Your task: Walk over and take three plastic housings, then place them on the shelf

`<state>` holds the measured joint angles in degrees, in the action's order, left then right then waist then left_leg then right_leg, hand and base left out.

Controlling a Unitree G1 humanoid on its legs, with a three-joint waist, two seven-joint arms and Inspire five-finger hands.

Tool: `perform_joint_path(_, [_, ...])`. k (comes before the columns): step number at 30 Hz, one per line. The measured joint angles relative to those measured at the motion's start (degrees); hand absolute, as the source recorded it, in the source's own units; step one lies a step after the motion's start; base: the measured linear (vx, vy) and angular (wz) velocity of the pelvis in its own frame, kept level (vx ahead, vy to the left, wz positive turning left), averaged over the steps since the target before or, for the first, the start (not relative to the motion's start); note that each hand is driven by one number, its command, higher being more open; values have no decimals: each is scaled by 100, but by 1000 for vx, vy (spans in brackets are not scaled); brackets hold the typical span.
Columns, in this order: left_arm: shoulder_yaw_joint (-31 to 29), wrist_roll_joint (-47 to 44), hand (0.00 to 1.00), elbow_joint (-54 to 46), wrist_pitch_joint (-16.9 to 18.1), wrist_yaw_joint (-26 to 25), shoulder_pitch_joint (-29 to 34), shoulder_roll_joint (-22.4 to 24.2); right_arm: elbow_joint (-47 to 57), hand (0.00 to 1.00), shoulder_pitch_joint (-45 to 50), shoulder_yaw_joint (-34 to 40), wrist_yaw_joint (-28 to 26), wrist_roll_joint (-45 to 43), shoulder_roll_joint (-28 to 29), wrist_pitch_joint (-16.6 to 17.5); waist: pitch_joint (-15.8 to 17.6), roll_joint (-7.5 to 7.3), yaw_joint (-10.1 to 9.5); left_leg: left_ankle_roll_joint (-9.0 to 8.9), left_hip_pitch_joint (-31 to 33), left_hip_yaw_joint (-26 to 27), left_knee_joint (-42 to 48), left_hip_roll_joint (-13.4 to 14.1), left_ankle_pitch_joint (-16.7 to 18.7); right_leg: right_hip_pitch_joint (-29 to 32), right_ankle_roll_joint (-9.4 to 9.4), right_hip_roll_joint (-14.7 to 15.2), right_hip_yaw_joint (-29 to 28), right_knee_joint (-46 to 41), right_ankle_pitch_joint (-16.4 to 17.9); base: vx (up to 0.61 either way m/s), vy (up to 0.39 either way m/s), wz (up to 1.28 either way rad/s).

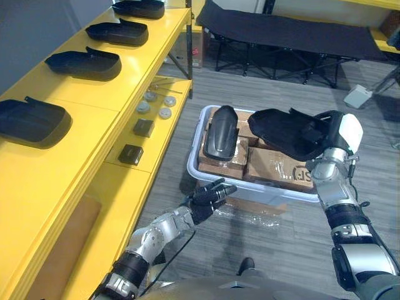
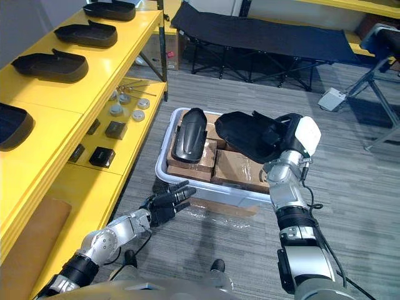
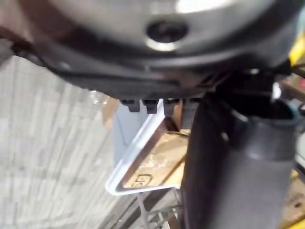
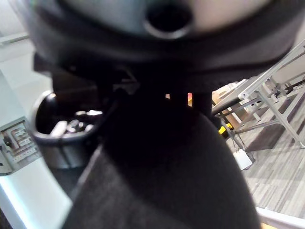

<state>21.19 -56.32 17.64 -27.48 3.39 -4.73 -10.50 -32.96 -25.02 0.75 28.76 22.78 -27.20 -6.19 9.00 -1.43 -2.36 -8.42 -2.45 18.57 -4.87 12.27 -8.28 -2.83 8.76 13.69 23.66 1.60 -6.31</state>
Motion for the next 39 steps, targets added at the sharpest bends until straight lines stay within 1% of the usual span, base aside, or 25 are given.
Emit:
perform_joint_path(3, [119,-811,100,216,-121,-276,-261,21,3,0,-87,-49,138,169,-9,305,-21,-20,88,0,139,34,-1,-3,-3,100,-16,-33,-34,160,-116,-11,-2,-7])
perform_joint_path(5, [119,-1324,100,329,-124,-449,-466,62,12,0,-130,-61,231,208,-9,450,-26,-41,105,-6,209,35,2,5,-34,180,-32,-46,-49,162,-161,5,-2,-3])
perform_joint_path(6, [122,-1745,100,411,-117,-555,-653,87,12,0,-144,-85,344,380,-9,594,-25,-58,121,-5,202,57,3,6,-48,190,-32,-48,-81,165,-178,13,-4,-6])
perform_joint_path(7, [119,-1901,100,448,-98,-591,-725,103,20,0,-145,-87,388,404,-9,670,-29,-64,124,-5,196,63,4,5,-48,190,-33,-48,-91,165,-183,16,-4,-6])
perform_joint_path(9, [103,-2496,100,518,88,-715,-975,123,264,0,-145,-112,523,437,-8,856,-21,-93,181,-5,200,70,5,5,-48,202,-36,-51,-111,165,-193,0,0,0])
perform_joint_path(10, [103,-2648,100,558,138,-728,-1029,126,323,0,-145,-128,573,517,-8,928,-22,-98,205,-5,197,74,5,5,-48,202,-36,-51,-118,164,-195,0,0,0])
perform_joint_path(11, [98,-3027,100,670,258,-779,-1140,130,466,0,-145,-160,653,662,-8,1094,-22,-108,255,-5,192,79,5,4,-47,202,-37,-51,-127,164,-196,0,0,0])
perform_joint_path(12, [96,-3196,100,711,321,-816,-1184,134,545,0,-145,-182,704,749,-7,1193,-20,-117,263,-5,189,83,5,4,-47,203,-37,-51,-132,164,-197,-2,0,-9])
perform_joint_path(13, [100,-3516,100,822,495,-855,-1271,159,711,0,-147,-227,812,868,-7,1424,-24,-134,278,-6,177,125,5,4,-47,226,-45,-53,-180,164,-205,-5,0,-10])
perform_joint_path(15, [102,-3815,100,930,616,-878,-1351,182,855,0,-146,-265,884,975,-6,1628,-23,-148,293,-6,169,147,5,4,-46,236,-48,-53,-205,163,-211,-10,-2,-9])
perform_joint_path(17, [112,-4073,100,956,784,-895,-1376,194,946,0,-145,-363,971,1084,-2,1950,-24,-170,344,-7,135,167,4,4,-46,223,-48,-53,-226,158,-211,-13,-5,-5])
perform_joint_path(20, [109,-4295,100,997,1057,-894,-1392,307,1060,0,-60,-426,1057,1294,36,2252,-26,-183,368,-11,87,184,4,4,-42,191,-49,-53,-243,158,-211,-7,-2,-2])
perform_joint_path(21, [113,-4332,100,997,1097,-894,-1398,320,1085,0,-42,-444,1058,1301,45,2330,-26,-184,379,-11,82,190,4,4,-42,190,-49,-53,-249,158,-211,-7,-1,-5])
perform_joint_path(23, [164,-4498,100,1007,1241,-896,-1437,364,1139,0,-14,-507,1058,1305,83,2586,-26,-189,403,-12,44,225,4,4,-42,185,-49,-54,-283,158,-211,-6,0,-8])
perform_joint_path(24, [179,-4508,100,1046,1264,-896,-1477,387,1141,0,-4,-513,1057,1305,86,2632,-25,-190,399,-15,26,240,4,4,-40,179,-49,-54,-297,158,-211,-6,1,-10])
perform_joint_path(25, [270,-4593,100,1142,1369,-891,-1585,400,1143,0,6,-536,1056,1305,113,2706,-29,-196,395,-20,-1,267,3,5,-35,169,-49,-54,-316,158,-211,-9,1,-10])
perform_joint_path(26, [286,-4769,100,1175,1483,-860,-1635,414,1172,0,18,-554,1054,1305,166,2779,-39,-212,407,-22,-7,287,3,5,-33,178,-49,-54,-336,159,-211,-9,1,-10])
perform_joint_path(28, [287,-4950,100,1203,1638,-767,-1669,469,1356,0,155,-554,1054,1302,229,2819,-50,-237,419,-25,-12,304,3,5,-30,186,-49,-55,-351,161,-211,2,-1,-6])
perform_joint_path(29, [290,-5149,100,1228,1806,-627,-1687,525,1448,0,271,-582,1050,1303,295,2925,-79,-278,429,-28,-24,317,4,5,-28,186,-48,-55,-360,161,-212,12,-2,-4])
perform_joint_path(32, [292,-5387,100,1228,2084,-279,-1732,610,1534,0,401,-696,1036,1305,326,3082,-118,-339,427,-28,-36,321,6,5,-28,177,-48,-55,-363,161,-216,0,0,0])
perform_joint_path(36, [273,-5388,100,1227,2424,295,-1769,618,1534,0,442,-995,1022,1351,355,3223,-147,-379,423,-37,-117,323,6,4,-17,93,-48,-55,-362,168,-216,0,0,0])
perform_joint_path(39, [276,-5410,100,1217,2597,525,-1784,622,1534,0,487,-1096,1017,1424,389,3300,-170,-389,418,-37,-122,313,5,4,-15,79,-48,-55,-354,178,-216,0,0,0])
